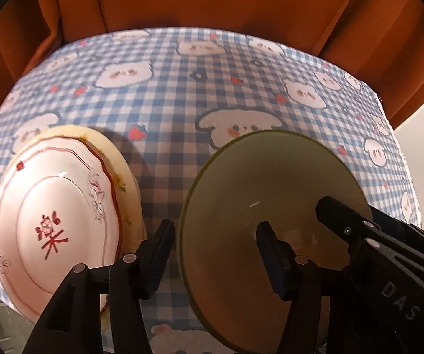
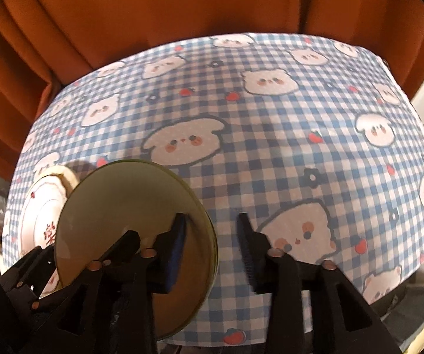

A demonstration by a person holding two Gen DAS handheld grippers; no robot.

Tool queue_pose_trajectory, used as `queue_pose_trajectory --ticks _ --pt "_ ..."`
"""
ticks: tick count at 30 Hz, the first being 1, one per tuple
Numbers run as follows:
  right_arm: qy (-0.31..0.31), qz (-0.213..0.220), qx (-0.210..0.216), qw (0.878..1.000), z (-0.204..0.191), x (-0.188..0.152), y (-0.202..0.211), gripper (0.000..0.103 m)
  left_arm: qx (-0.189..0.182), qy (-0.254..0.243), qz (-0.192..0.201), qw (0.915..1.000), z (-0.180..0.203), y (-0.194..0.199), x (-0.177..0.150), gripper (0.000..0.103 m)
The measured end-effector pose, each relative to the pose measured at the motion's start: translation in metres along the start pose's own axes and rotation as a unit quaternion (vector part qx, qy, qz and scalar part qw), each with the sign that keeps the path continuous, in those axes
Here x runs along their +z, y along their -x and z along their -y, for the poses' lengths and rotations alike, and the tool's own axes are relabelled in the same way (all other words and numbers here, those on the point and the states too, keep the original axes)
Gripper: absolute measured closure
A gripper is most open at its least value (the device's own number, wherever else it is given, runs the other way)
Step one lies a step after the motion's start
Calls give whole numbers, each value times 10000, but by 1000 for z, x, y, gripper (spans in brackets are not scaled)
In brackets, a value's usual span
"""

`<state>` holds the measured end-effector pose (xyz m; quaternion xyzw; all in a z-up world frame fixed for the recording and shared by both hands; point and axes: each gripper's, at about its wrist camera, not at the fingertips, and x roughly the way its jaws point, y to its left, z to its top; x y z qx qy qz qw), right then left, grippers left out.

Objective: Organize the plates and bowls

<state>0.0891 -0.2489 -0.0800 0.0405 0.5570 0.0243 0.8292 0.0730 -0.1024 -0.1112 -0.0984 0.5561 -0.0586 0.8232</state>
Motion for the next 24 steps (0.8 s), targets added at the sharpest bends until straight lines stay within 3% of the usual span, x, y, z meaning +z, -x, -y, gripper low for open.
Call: queue_pose_trajectory --ticks 2,10,20,24 --pt "-129 -24 -22 9999 1 0 -1 46 -143 -2 -58 9999 -3 -2 1 43" --pt "-437 -140 165 9988 1 -1 -11 45 -310 -66 -238 9992 -6 -8 4 45" --pt "-687 -517 924 9920 16 -3 -34 46 68 14 -279 9996 2 -6 -2 50" --pt "-707 -666 1255 9873 22 -4 -40 51 184 28 -204 9996 5 -4 -6 52"
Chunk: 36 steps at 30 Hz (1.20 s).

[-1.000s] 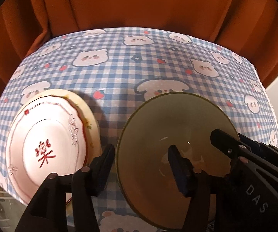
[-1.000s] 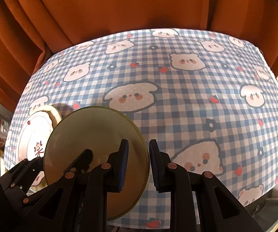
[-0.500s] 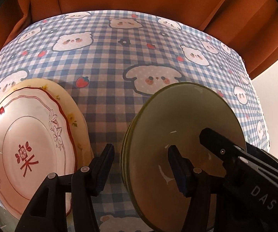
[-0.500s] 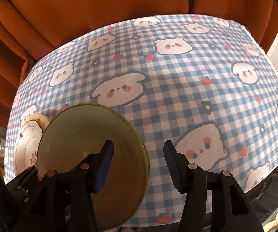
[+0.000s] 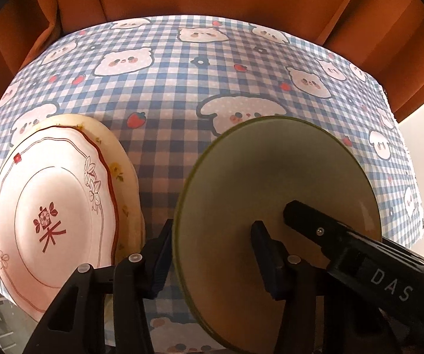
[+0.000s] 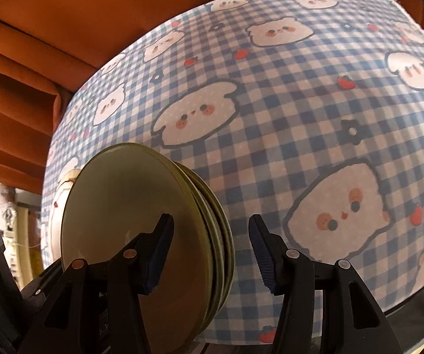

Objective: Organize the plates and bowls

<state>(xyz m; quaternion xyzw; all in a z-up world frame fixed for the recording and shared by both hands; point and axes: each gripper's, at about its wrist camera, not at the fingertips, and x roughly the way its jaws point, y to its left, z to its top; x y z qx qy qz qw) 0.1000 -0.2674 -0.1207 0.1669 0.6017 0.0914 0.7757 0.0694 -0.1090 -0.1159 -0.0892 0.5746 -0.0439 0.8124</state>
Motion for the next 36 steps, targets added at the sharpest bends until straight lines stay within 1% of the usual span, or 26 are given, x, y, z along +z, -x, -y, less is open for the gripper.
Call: queue_pose_trajectory --ticks 1,2,3,7,11,16,25,31,36 --pt "20 -39 84 10000 0 0 -1 57 30 8 18 10000 1 1 -1 53" --pt "56 -80 166 9998 -1 0 -2 60 67 12 48 10000 2 1 -1 55" --pt "93 -107 187 9997 -2 1 -2 62 105 12 74 9999 4 2 -2 57" --pt "241 -169 196 9994 -2 1 -2 64 322 37 159 9993 9 3 -4 58" --pt "444 -192 125 9988 -5 3 0 64 474 -10 243 9986 14 5 -7 61" --pt "590 -231 104 9979 -2 2 2 64 526 76 276 9982 19 8 -9 61" --pt "756 -152 189 9968 -5 4 23 64 674 102 462 9966 26 30 -4 61" --pt "913 -26 250 9955 -24 8 37 64 693 219 609 9955 18 48 -1 61" --pt "1012 89 272 9945 -42 7 40 64 678 289 696 9948 1 57 1 61"
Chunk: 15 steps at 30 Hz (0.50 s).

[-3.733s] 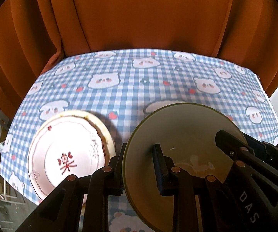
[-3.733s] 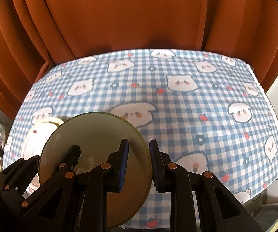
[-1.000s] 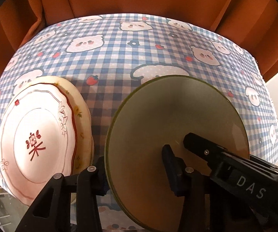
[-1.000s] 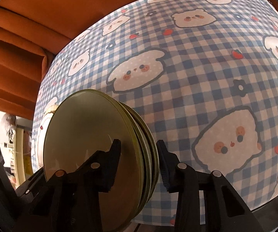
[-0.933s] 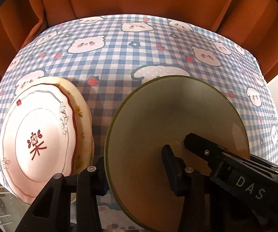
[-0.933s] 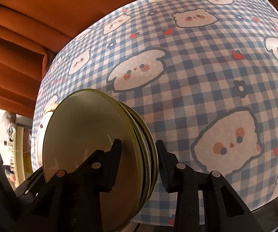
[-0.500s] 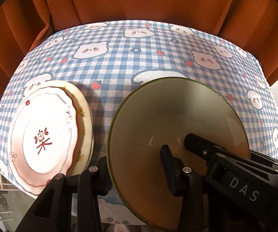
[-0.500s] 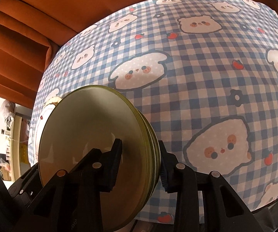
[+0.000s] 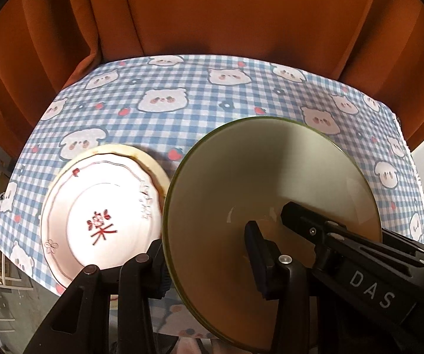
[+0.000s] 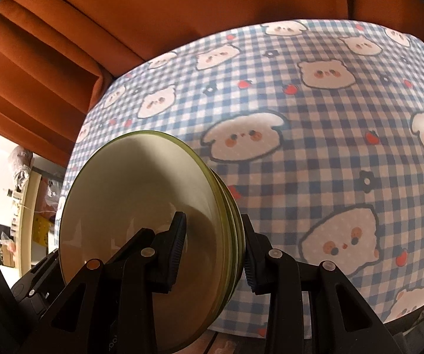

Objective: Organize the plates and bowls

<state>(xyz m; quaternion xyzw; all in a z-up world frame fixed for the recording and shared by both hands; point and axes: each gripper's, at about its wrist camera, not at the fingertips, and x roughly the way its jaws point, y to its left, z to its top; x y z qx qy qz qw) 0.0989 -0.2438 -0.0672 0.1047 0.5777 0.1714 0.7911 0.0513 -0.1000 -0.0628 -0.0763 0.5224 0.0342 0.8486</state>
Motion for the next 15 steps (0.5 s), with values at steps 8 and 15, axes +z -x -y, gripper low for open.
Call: queue_pose_trajectory --ticks 8,15 --pt "-47 90 -76 9999 -34 0 -9 64 -126 -90 45 9999 -33 5 8 61" --pt "-210 169 -231 9994 -62 -1 -19 64 -303 -215 -24 9993 -66 2 12 61"
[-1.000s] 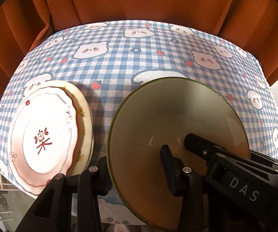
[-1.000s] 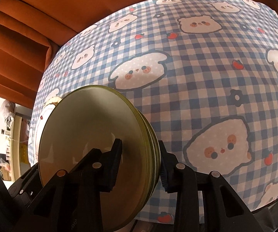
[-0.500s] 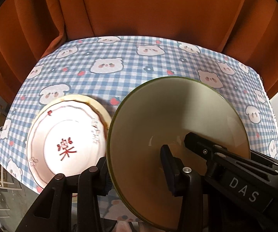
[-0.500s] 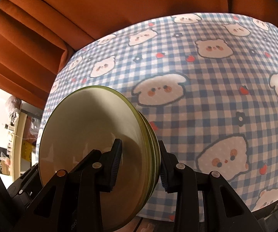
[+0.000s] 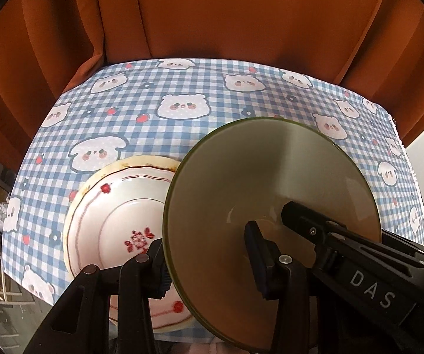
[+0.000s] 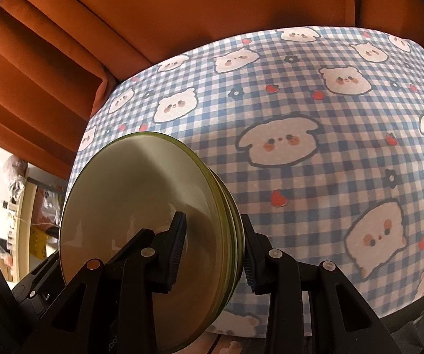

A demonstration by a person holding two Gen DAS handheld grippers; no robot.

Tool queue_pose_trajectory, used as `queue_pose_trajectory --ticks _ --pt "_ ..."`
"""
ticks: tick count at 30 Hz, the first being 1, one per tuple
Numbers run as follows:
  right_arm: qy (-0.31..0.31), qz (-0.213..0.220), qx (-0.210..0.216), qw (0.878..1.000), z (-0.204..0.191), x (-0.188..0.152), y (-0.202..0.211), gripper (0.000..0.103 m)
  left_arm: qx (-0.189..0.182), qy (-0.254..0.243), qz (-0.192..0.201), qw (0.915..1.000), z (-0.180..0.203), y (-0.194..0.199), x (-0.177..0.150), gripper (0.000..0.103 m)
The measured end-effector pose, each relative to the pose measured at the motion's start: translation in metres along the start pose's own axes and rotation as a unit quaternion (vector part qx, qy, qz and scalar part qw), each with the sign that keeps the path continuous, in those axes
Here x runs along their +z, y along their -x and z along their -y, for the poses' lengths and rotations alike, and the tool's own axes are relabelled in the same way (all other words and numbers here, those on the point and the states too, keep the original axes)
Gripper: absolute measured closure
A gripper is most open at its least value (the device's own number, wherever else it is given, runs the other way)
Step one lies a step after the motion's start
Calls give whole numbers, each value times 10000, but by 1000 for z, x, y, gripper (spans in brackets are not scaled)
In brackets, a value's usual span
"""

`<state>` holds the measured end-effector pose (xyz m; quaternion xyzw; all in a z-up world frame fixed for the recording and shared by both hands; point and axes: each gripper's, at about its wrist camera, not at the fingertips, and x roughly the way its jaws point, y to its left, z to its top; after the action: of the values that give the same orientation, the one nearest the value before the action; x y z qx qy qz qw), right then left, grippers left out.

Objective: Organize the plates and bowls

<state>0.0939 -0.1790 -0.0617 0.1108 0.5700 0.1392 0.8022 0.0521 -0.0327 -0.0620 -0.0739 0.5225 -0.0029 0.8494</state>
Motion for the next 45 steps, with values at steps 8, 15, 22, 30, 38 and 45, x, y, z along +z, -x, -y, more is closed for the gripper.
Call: queue_pose_trajectory --ticks 8,15,22,30,38,45 --pt "-89 50 -194 9998 -33 -3 -11 64 -173 -75 -39 9998 -38 -1 3 61" --pt "-148 5 -238 9996 -61 -7 -26 64 -209 -99 -97 9997 -71 -2 1 61" --pt "-209 -65 -283 9994 -85 -15 -39 64 -250 -144 -192 9994 -99 -2 -3 61" --pt "-409 -186 -393 9982 -98 -29 -53 64 -359 -273 -456 9979 -111 -10 -11 61" --pt "-567 -108 -523 9970 -98 -37 -59 64 -362 -532 -343 9973 -109 -14 -12 61" --pt "-562 32 -611 9965 -99 -37 -62 64 -456 -585 -164 9971 -115 -16 -11 60"
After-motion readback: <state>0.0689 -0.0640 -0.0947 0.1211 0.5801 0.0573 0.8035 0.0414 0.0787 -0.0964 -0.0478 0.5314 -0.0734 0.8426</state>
